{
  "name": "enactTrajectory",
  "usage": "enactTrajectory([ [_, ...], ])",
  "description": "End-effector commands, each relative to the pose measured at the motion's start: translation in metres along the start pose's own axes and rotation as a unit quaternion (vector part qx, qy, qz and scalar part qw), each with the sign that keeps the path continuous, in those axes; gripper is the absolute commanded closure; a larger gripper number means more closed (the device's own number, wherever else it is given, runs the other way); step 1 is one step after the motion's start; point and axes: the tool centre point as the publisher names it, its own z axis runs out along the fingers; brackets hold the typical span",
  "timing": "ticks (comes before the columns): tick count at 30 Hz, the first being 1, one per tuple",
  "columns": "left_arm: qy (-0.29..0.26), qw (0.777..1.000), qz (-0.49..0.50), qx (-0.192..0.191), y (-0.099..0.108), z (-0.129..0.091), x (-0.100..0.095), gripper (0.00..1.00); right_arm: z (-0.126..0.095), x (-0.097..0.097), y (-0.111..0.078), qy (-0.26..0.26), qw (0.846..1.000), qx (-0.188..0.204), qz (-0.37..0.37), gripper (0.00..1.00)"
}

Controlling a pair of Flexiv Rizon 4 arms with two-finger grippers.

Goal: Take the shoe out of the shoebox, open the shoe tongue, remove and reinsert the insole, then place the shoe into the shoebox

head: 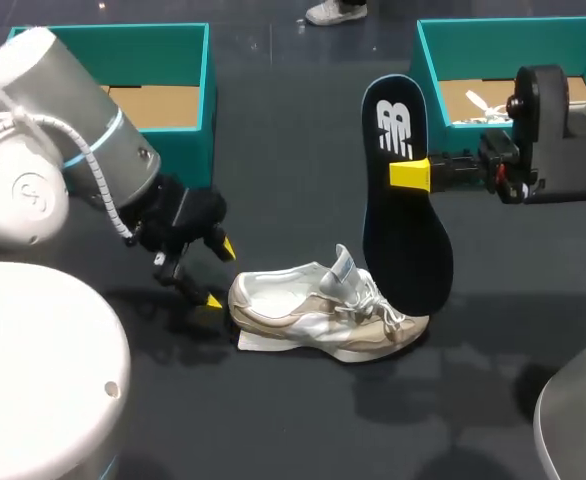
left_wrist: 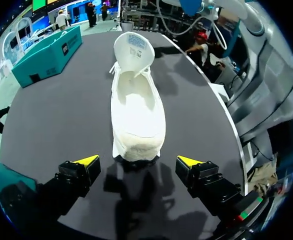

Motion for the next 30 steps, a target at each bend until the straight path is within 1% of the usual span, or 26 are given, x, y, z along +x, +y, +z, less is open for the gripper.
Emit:
enactTrajectory([
  [1,-0.018,0.991,-0.025,-0.131,-0.006,0.0,0.004,0.0,0.003,-0.001,-0.001,0.0,1.0,0.0,0.0,1.0],
  [3,-0.018,0.991,-0.025,-0.131,-0.006,0.0,0.004,0.0,0.003,-0.001,-0.001,0.0,1.0,0.0,0.0,1.0],
  [4,-0.01,0.989,-0.043,-0.144,-0.01,0.0,0.001,0.0,0.003,-0.001,-0.001,0.0,1.0,0.0,0.0,1.0],
  [5,-0.007,0.989,-0.036,-0.142,-0.013,-0.002,0.0,0.0,0.003,-0.001,-0.001,0.0,1.0,0.0,0.0,1.0],
  [7,0.004,0.987,-0.044,-0.157,-0.021,-0.007,0.0,0.0,0.003,-0.001,-0.001,0.0,1.0,0.0,0.0,1.0],
  [8,-0.003,0.987,-0.032,-0.158,-0.023,-0.009,0.002,0.0,0.003,-0.001,-0.001,0.0,1.0,0.0,0.0,1.0],
  [10,-0.003,0.984,-0.032,-0.174,-0.026,-0.01,0.002,0.0,0.003,-0.001,-0.001,0.0,1.0,0.0,0.0,1.0],
  [16,-0.01,0.982,-0.008,-0.187,-0.036,-0.013,0.002,0.0,0.003,-0.001,-0.001,0.0,1.0,0.0,0.0,1.0],
  [20,-0.006,0.982,-0.007,-0.19,-0.042,-0.009,-0.004,0.0,0.003,-0.001,-0.001,0.0,1.0,0.0,0.0,1.0],
  [22,-0.008,0.982,-0.008,-0.186,-0.047,-0.008,-0.009,0.0,0.003,-0.001,-0.001,0.0,1.0,0.0,0.0,1.0],
  [24,-0.005,0.985,0.0,-0.173,-0.054,-0.005,-0.013,0.0,0.003,-0.001,-0.001,0.0,1.0,0.0,0.0,1.0],
  [25,-0.011,0.985,-0.001,-0.172,-0.058,-0.003,-0.016,0.0,0.003,-0.001,-0.001,0.0,1.0,0.0,0.0,1.0],
  [30,-0.017,0.983,0.007,-0.18,-0.081,0.011,-0.029,0.0,0.003,-0.001,-0.001,0.0,1.0,0.0,0.0,1.0],
])
